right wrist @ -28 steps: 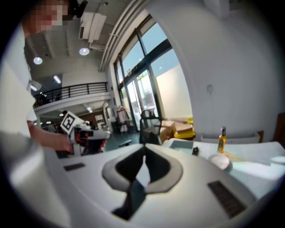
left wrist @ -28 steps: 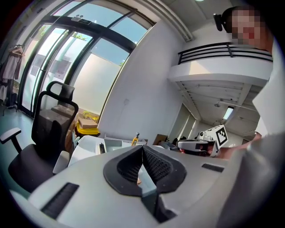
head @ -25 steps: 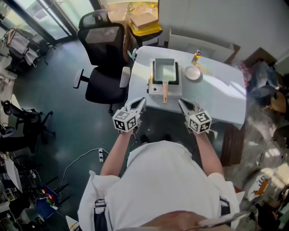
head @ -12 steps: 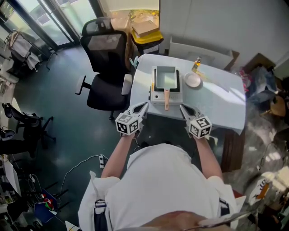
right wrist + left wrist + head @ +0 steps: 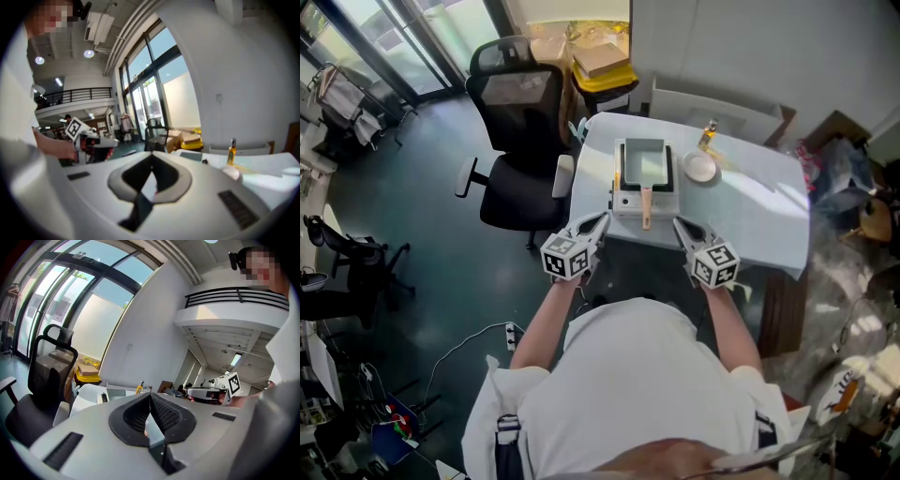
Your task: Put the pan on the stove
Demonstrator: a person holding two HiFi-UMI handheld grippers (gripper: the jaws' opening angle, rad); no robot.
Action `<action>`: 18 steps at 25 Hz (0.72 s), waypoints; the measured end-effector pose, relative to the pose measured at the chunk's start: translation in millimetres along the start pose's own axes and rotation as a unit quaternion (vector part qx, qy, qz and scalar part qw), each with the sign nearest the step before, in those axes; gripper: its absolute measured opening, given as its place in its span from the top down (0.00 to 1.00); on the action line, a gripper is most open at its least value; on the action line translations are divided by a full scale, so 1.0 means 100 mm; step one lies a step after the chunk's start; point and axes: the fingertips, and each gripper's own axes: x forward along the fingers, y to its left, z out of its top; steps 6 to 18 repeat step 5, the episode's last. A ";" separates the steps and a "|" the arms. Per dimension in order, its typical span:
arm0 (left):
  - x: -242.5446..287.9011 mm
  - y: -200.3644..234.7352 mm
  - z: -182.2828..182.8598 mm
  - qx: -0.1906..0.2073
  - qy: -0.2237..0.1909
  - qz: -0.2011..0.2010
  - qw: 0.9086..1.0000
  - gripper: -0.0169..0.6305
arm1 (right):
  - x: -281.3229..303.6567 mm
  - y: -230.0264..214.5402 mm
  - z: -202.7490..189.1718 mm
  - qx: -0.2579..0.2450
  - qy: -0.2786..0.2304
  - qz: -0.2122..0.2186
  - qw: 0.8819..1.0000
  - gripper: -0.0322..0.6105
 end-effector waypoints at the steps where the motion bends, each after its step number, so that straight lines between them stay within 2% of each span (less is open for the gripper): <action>1: 0.00 0.00 0.00 0.000 0.001 0.000 1.000 0.93 | 0.00 0.00 0.00 0.001 0.001 -0.001 1.000 0.90; 18: 0.03 0.01 -0.01 -0.003 0.002 0.000 1.000 0.93 | 0.00 -0.03 0.00 0.002 -0.001 -0.001 1.000 0.90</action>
